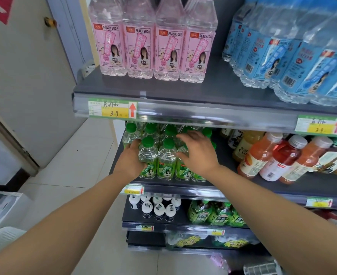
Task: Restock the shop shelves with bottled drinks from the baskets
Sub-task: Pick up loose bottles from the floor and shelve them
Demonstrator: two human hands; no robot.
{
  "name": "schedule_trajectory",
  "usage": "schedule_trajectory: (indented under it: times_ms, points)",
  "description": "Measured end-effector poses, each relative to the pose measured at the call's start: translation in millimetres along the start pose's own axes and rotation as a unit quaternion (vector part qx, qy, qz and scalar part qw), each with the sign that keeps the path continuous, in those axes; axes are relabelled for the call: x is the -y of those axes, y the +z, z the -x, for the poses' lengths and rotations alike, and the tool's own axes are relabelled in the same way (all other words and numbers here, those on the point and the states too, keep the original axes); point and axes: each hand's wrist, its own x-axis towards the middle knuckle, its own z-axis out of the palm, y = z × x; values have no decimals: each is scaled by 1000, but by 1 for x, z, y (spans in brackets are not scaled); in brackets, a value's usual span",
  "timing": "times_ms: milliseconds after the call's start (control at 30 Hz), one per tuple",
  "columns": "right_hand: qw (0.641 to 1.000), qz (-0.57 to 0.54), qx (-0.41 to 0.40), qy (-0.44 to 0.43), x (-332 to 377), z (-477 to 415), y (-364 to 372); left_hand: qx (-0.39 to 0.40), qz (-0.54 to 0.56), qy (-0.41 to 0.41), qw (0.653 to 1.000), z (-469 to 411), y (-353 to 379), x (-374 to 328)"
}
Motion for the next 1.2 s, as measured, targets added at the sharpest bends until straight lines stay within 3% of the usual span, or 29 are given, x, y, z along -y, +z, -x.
schedule_trajectory:
  times_ms: [133,333,700,1200]
  points:
    - [999,7,-41,-13,-6,22,-6,-23,-5,-12,1000,15,-3,-3]
    - [999,20,-24,-15,-21,77,-14,-14,-45,-36,998,62,10,-12]
    - [993,37,110,19,-67,223,0,87,-58,-82,991,189,104,-40]
    - [937,54,275,210,-144,390,83,303,-129,51,943,253,267,-61]
